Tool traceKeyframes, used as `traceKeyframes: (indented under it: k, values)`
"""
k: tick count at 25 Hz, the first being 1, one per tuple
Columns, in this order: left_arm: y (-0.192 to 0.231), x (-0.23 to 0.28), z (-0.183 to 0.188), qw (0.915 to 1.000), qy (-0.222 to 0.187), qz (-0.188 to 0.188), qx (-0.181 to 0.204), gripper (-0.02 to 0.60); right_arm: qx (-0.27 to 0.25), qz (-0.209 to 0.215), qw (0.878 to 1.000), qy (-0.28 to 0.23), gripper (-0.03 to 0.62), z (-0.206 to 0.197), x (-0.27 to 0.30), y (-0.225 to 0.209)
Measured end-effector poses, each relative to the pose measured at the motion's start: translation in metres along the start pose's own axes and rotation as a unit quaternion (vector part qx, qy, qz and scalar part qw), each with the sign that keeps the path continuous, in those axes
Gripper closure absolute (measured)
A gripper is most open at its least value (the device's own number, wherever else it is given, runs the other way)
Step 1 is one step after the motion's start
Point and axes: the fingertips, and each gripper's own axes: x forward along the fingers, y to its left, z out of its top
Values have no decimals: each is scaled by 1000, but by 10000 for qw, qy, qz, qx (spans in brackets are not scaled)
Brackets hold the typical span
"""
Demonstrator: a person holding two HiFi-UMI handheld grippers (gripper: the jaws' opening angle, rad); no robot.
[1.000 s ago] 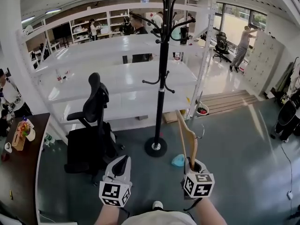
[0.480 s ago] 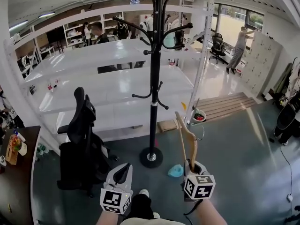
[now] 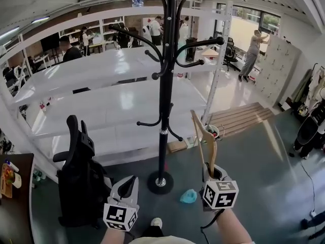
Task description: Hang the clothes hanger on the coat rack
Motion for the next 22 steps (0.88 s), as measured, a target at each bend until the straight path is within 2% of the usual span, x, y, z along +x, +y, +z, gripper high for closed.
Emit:
traceKeyframes:
  k: [4, 7, 13, 22]
  values:
    - [20, 30, 2, 10000, 4, -21, -8, 581, 81, 256, 9995, -152, 566, 47, 37, 3]
    - [30, 48, 2, 9999, 26, -104, 60, 581, -139, 337, 9990, -261, 566, 82, 59, 8]
    - [50, 75, -2, 9999, 88, -100, 41, 581, -612, 280, 9971, -363, 566, 133, 105, 17]
    - [75, 95, -4, 9999, 116, -43, 11, 581, -886, 125, 9950, -443, 566, 184, 165, 23]
